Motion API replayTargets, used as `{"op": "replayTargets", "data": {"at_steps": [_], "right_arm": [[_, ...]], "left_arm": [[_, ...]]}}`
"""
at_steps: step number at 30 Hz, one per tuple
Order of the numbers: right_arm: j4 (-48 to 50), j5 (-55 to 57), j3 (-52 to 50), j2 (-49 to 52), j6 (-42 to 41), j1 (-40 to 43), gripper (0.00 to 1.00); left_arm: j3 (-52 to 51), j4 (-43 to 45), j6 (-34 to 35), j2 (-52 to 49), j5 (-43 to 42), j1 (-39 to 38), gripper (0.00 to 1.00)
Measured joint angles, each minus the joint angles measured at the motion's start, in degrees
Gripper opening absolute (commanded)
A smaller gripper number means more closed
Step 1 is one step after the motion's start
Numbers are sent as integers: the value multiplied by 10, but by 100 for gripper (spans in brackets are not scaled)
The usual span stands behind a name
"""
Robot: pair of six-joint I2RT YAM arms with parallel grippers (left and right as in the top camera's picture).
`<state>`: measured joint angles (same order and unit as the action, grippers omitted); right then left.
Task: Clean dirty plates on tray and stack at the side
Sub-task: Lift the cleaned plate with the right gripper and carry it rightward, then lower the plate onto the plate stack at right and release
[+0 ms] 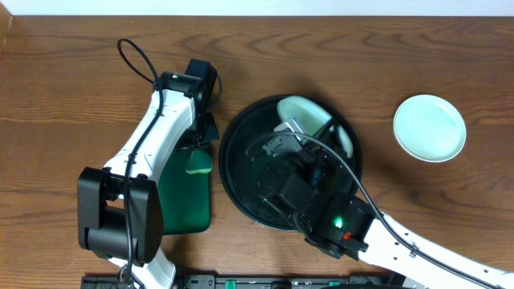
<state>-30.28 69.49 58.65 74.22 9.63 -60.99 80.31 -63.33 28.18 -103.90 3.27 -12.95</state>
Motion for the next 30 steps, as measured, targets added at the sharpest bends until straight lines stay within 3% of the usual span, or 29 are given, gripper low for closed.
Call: {"op": "replayTargets", "data": {"at_steps": [5, 10, 20, 30], "right_arm": [[-101, -183, 1, 1, -256, 37, 1], [-184, -307, 1, 1, -470, 144, 1], [-194, -467, 1, 1, -537, 404, 1], [-171, -602, 1, -1, -492, 721, 1]], "left_arm": [[0, -3, -9, 0, 0, 0, 8], [0, -3, -12, 0, -2, 0, 7], [0, -5, -12, 0, -2, 0, 7], [0, -5, -13, 0, -2, 0, 7]]}}
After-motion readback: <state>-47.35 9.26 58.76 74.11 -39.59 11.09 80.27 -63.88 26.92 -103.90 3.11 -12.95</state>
